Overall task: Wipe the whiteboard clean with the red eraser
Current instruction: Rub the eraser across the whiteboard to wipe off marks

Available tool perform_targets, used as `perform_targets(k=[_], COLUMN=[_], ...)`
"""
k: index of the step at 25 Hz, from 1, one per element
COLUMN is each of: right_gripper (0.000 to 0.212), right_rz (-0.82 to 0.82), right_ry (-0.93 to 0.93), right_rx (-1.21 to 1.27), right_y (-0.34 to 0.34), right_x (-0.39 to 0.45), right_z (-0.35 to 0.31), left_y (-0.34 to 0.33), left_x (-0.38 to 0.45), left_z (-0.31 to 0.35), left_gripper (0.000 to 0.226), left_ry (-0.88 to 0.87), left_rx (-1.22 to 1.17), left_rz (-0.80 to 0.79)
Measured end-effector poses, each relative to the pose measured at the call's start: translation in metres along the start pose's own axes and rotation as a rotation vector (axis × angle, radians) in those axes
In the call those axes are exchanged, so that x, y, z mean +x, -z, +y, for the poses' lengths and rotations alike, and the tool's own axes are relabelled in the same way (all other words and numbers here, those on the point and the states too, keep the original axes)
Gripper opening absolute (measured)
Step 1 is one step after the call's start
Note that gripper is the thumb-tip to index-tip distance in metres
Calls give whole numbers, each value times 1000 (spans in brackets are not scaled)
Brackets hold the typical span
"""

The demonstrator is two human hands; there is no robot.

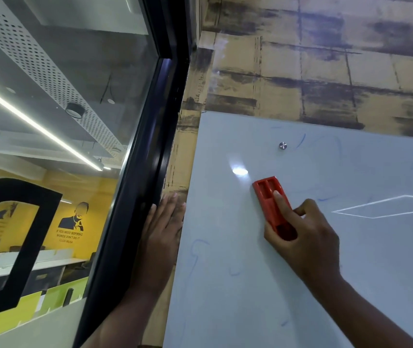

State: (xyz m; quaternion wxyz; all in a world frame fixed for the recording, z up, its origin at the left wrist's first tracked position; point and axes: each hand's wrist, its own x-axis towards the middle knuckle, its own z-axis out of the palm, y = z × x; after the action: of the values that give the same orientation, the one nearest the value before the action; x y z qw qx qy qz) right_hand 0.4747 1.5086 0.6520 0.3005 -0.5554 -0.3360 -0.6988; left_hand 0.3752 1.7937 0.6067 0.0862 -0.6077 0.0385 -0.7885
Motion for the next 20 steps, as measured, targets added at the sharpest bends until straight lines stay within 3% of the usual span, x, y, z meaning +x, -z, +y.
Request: perform_targets(k=[3, 8, 12, 15, 20], right_gripper=[70, 68, 62, 59, 73], right_rz=[-8, -142, -207, -153, -53], right_ry=[-52, 404, 577, 482, 24], right_rx=[68, 113, 87, 60, -53], right_y=[-12, -23, -10, -1, 20], right_x=[-15, -73, -84, -66, -49], right_z=[-34, -78, -65, -42, 3], left_y=[3, 9, 10, 13, 25], left_x=[-4, -7, -17, -26, -52], left_z=[1, 4, 3, 7, 17], left_gripper=[47, 47, 53, 54, 62], left_ry=[11, 31, 19, 28, 24], left_rx=[-17, -77, -48, -42, 59], left_rz=[-8, -45, -76, -90, -143])
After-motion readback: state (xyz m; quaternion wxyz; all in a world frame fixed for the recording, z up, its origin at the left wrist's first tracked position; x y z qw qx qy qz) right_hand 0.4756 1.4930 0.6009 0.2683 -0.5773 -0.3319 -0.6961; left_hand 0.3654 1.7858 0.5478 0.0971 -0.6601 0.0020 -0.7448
